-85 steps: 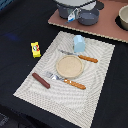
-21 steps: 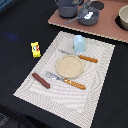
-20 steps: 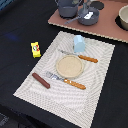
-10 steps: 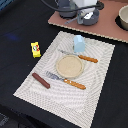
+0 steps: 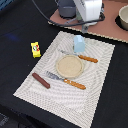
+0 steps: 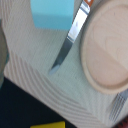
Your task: Interact with the objects in diverse but meaningful ways.
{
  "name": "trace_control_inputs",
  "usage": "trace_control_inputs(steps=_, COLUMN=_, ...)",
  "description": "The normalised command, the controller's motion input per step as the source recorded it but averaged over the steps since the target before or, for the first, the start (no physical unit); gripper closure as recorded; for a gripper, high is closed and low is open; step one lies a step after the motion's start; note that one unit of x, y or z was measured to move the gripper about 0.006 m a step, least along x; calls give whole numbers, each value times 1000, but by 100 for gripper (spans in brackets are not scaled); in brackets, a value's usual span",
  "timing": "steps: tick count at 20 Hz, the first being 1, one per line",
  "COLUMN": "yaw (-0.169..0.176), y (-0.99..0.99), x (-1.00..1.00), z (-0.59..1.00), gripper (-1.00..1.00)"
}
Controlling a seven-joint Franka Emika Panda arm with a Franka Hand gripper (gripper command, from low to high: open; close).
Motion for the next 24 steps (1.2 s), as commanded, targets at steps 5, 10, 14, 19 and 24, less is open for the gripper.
trace_control_inputs(steps=5, yaw=0, y=116, x=355, z=-144, gripper=-100)
trace_control_inputs(steps=10, yaw=51, y=234, x=7, z=-307, gripper=-100)
trace_control_inputs(steps=14, yaw=54, y=258, x=-19, z=-339, gripper=-100)
trace_control_inputs(steps=19, yaw=62, y=290, x=-31, z=-378, gripper=-100)
trace_control_inputs(steps=24, yaw=40, y=105, x=-93, z=-381, gripper=-100)
